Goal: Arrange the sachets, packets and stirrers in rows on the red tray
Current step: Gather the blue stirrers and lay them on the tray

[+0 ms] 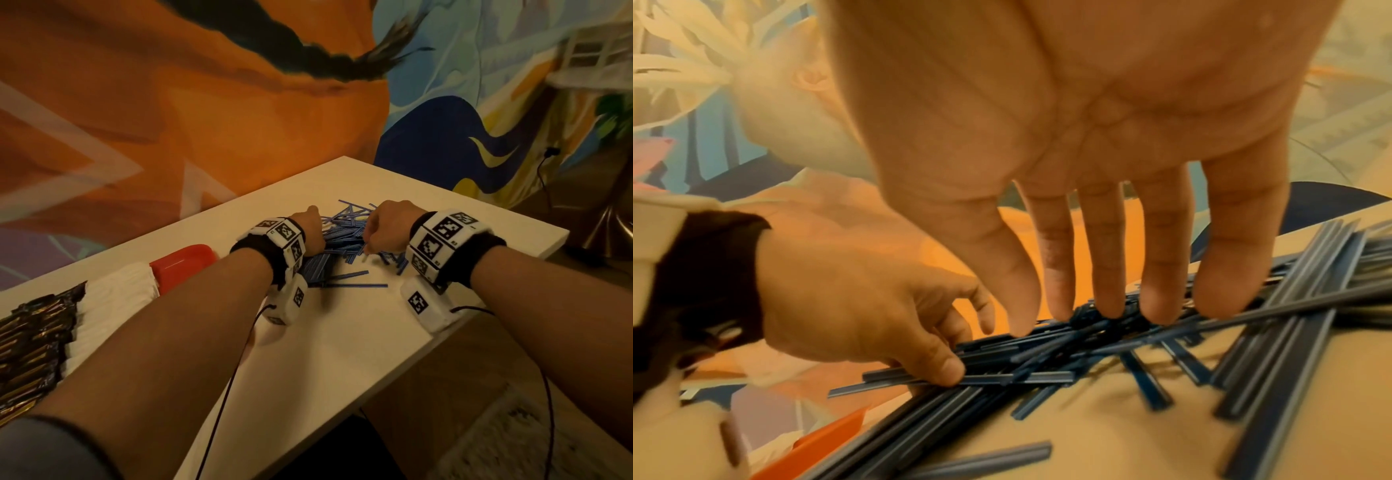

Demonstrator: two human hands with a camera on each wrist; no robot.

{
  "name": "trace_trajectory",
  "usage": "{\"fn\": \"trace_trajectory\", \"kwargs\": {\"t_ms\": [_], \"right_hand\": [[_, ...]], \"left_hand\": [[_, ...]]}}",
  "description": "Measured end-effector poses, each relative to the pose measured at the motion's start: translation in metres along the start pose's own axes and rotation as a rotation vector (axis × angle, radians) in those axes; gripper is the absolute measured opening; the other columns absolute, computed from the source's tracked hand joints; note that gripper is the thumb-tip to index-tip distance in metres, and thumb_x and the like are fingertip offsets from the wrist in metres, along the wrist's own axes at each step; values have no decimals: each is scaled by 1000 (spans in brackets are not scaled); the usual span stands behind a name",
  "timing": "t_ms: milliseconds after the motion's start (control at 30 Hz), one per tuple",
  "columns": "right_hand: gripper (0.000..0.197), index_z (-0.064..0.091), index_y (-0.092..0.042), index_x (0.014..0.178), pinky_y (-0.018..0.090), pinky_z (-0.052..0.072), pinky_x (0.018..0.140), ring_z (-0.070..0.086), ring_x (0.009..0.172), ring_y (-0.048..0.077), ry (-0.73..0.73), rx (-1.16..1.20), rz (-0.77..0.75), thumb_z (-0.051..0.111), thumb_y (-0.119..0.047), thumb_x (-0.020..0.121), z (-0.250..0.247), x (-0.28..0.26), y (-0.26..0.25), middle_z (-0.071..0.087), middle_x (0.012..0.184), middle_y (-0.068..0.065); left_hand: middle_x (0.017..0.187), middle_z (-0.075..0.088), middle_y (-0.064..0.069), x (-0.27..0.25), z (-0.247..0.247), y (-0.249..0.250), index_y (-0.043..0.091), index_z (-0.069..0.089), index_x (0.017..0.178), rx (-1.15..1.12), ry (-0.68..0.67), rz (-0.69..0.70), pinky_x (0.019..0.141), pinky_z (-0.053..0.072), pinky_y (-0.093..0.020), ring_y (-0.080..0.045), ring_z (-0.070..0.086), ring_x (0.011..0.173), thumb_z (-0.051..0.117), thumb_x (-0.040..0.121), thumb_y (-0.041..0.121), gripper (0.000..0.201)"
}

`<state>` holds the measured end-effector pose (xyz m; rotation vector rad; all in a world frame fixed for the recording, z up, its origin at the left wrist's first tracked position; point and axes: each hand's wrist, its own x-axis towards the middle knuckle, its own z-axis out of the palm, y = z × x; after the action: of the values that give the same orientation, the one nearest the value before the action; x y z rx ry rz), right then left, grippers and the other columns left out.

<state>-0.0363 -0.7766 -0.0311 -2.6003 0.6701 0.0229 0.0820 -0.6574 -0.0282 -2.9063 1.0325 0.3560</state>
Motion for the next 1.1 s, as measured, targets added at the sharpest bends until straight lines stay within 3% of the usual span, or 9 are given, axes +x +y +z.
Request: {"fn": "trace_trajectory", "kwargs": {"t_ms": [133,200,333,533,633,767,833,967,1100], "right_hand": [[31,72,-12,110,39,55,93,63,105,24,-19,-2,1,75,-30,84,-2,0,-1,70,111,7],[31,71,-12,111,38,55,94,63,105,24,-27,-8,2,74,-29,85,-2,0,-2,70,112,7],[30,71,-11,112,38,55,94,63,107,24,-19,-23,-9,73,-27,86,-1,-1,-5,69,114,8],[31,72,-11,111,38,55,93,64,106,24,-24,-19,-15,74,-28,86,1,-1,-8,70,112,7],[32,71,-10,112,38,55,94,63,107,24,-26,-26,-14,74,-29,86,0,-1,-8,69,112,7],[35,70,-9,114,38,54,94,63,107,25,-18,-50,-18,72,-31,86,-1,0,-8,69,114,9],[37,69,-9,115,38,54,95,62,107,25,-17,-57,-12,72,-32,87,-2,0,-9,68,115,8],[36,69,-8,115,37,54,94,62,108,26,-21,-60,-16,71,-31,87,-4,0,-10,68,115,9],[35,69,-8,113,36,54,92,63,107,25,-24,-51,-13,73,-30,86,-3,1,-12,69,114,9]], "left_hand": [[98,51,-11,-5,-3,-5,2,47,109,8,-52,-54,58,38,-30,-19,46,70,42,105,18,17],[87,48,-8,-3,0,-6,6,48,86,19,-94,-50,57,33,-27,-17,39,65,42,104,21,24],[88,58,-3,-4,5,-4,11,55,93,12,-123,-31,72,44,-32,-22,56,81,69,84,57,49],[97,58,-8,-7,6,-1,5,61,116,110,-102,-18,79,48,-32,-24,55,88,71,91,33,38],[94,56,-8,-8,2,-4,7,59,98,74,-135,-59,78,45,-33,-25,53,83,63,96,26,19],[76,44,-5,-6,0,-12,15,43,72,70,-144,-100,75,36,-35,-17,39,63,42,105,22,34],[78,46,-9,-10,-4,-13,13,49,77,96,-167,-105,78,37,-38,-21,45,67,35,108,21,34],[132,55,-24,-22,-15,-11,-8,55,128,132,-145,-120,100,41,-40,-35,54,108,32,108,10,35],[93,60,-16,-11,-11,-24,4,56,76,-168,-94,-137,68,42,-36,-25,52,78,36,106,7,36]]}}
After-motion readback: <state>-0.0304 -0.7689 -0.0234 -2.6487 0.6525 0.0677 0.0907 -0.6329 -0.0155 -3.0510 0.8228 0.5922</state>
